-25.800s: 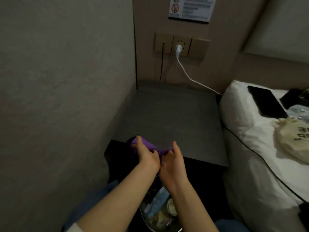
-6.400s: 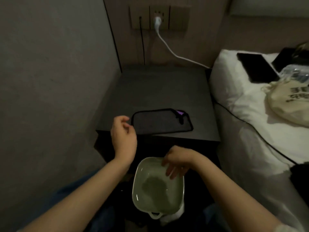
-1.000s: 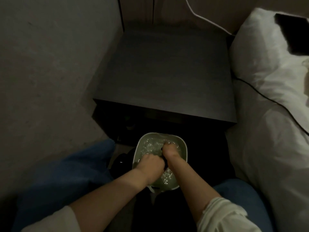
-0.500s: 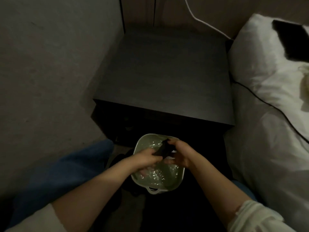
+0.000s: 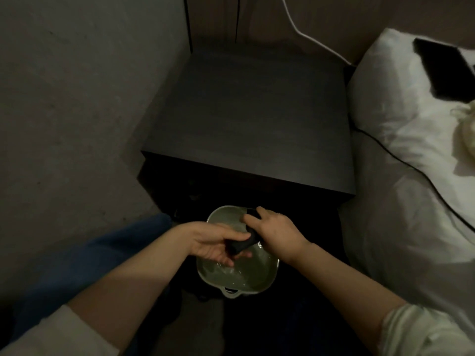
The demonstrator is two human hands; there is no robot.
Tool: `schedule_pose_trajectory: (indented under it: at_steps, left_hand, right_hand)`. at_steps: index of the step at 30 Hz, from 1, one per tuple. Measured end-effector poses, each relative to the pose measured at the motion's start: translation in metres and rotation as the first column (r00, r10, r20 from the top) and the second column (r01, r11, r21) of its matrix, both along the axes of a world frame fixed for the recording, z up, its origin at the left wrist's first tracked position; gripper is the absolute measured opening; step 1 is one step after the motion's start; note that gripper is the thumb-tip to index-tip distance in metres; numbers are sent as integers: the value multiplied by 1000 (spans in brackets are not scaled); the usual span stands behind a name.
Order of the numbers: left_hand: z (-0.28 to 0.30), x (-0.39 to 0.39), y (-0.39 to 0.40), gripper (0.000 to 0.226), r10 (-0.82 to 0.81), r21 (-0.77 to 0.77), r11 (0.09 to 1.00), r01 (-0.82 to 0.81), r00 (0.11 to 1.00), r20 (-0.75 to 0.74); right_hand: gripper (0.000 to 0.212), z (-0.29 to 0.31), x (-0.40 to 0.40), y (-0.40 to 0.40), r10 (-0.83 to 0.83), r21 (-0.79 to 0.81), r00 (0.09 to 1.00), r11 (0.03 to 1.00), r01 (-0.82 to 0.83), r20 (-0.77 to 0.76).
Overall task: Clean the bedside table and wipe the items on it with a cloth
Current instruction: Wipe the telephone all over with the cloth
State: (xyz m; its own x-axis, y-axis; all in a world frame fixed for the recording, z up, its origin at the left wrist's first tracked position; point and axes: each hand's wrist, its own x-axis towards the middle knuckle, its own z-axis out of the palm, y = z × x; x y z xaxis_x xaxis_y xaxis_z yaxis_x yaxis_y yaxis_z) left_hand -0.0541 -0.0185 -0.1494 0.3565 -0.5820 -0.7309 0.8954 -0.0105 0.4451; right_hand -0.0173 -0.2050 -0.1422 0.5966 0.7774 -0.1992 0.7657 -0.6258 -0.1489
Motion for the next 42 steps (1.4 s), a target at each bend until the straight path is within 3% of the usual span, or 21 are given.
schedule_pose_trajectory:
  at_steps: [4,8,12,15,19,21,25,31,34,38,42]
  left_hand:
    - [5,0,-1,27,-26,-63,998,29,998,54]
    - [13,1,-9,11,-195,141,975,174,969,149]
    - [17,0,-23,21,-336,410,891,194,890,309]
    - [15,-4,-30,29,-598,721,687,90,634,490]
    - [6,-12,-26,41,-886,925,330,-186,277,372]
    - [-2,-14,-26,39,-938,939,234,-252,197,286]
    - [-22,-22,-27,25,-995,968,86,-235,32,96]
    - [-39,-32,-20,31,-996,967,81,-240,-56,69]
    - [-42,-33,-19,33,-986,961,92,-259,-157,52]
    - [-49,-33,-20,40,-977,955,111,-276,-208,53]
    - [-53,-34,-20,44,-978,949,133,-285,-192,80]
  right_hand:
    - [15,7,7,4,77,-25,975,997,-73,209]
    - [17,13,14,6,179,-55,909,984,-171,376]
    - [31,16,18,7,278,-136,911,959,-247,304]
    - [31,19,21,11,258,-200,953,954,-224,161]
    - [19,13,22,21,145,-286,986,951,-115,84]
    - [22,4,20,27,88,-357,995,932,-62,56]
    - [35,-14,9,38,-107,-402,993,913,77,-53]
    - [49,-41,-6,37,-399,-411,880,870,274,-257]
    - [52,-45,-9,34,-495,-426,804,838,342,-330]
    - [49,-44,-13,32,-536,-461,780,809,365,-323]
    - [47,-41,-15,35,-547,-515,789,779,358,-280]
